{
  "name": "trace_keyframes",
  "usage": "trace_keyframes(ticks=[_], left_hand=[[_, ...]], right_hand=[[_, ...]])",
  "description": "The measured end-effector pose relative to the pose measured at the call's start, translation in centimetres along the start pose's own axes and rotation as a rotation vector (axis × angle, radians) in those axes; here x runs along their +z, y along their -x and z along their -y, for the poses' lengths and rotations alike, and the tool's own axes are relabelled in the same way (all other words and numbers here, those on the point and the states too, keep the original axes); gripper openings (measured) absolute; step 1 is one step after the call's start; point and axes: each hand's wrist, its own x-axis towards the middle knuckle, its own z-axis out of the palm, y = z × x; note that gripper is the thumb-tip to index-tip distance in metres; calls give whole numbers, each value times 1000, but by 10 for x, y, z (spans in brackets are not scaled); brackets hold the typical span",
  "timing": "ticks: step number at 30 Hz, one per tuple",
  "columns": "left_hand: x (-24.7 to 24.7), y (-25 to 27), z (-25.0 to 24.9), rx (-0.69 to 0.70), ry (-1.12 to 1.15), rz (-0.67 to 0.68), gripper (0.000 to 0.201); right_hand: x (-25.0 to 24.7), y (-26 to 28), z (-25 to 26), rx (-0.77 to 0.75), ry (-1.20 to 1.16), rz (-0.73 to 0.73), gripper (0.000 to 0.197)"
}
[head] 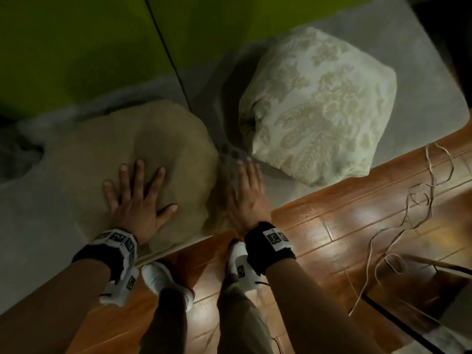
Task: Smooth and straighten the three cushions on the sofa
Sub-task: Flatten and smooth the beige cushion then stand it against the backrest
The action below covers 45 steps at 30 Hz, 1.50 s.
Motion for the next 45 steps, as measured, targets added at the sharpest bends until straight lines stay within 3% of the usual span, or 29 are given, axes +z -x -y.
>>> trace_keyframes(ticks=[3, 4, 6, 8, 10, 12, 14, 16, 18, 21, 23, 27, 31, 34, 35, 37, 38, 39, 40, 42, 43, 45], left_hand=[[-20, 14, 4, 89, 59, -175, 80], [-22, 17, 7, 74, 55, -216, 76], [-22, 15, 22, -75, 74, -176, 79], [-19, 7, 42, -243, 132, -47, 85], [-21, 3, 59, -258, 187, 1, 82], [-31, 2, 64, -206, 278, -118, 74], [-51, 2, 66, -238, 425, -278, 71], [-68, 2, 71, -238, 488, -378, 70], [-80, -4, 80, -152, 407, -419, 68], [-80, -23, 90, -67, 323, -316, 68], [-67, -34, 99, -81, 301, -213, 67], [-33, -43, 126, -193, 404, -51, 71], [-17, -49, 131, -188, 419, 113, 75], [-31, -59, 140, -180, 479, 198, 71], [-39, -60, 145, -191, 519, 178, 69], [-62, -64, 163, -301, 679, 13, 65], [-73, -69, 176, -383, 750, -58, 61], [-83, -75, 189, -440, 777, -98, 53], [-86, -83, 205, -478, 785, -105, 42], [-90, -98, 231, -514, 804, -60, 23], [-88, -106, 241, -514, 823, 3, 20], [-83, -116, 249, -431, 860, 119, 22]], right_hand=[[-3, -7, 57, -409, 72, 68, 66], [7, -11, 64, -453, 152, 151, 66], [21, -21, 57, -299, 230, 329, 71], [25, -30, 33, -19, 95, 462, 81], [19, -34, 10, 123, 21, 520, 87], [-4, -37, 4, 129, -1, 454, 92], [-32, -38, 25, 119, -67, 335, 90], [-54, -40, 66, 6, -50, 234, 78], [-60, -51, 117, -235, 69, 187, 69], [-36, -83, 179, -628, 284, 180, 67], [-9, -103, 197, -672, 441, 300, 69], [24, -117, 171, -538, 618, 396, 69], [17, -116, 142, -156, 473, 491, 74], [-12, -124, 139, 138, 346, 605, 81], [-27, -126, 140, 215, 316, 621, 88], [-57, -131, 139, 353, 411, 631, 114], [-71, -136, 141, 366, 469, 592, 133], [-83, -140, 146, 307, 536, 571, 138], [-90, -145, 155, 255, 533, 515, 121], [-93, -163, 170, 194, 390, 341, 55], [-90, -173, 179, 134, 327, 256, 39], [-70, -193, 189, 74, 242, 210, 33]])
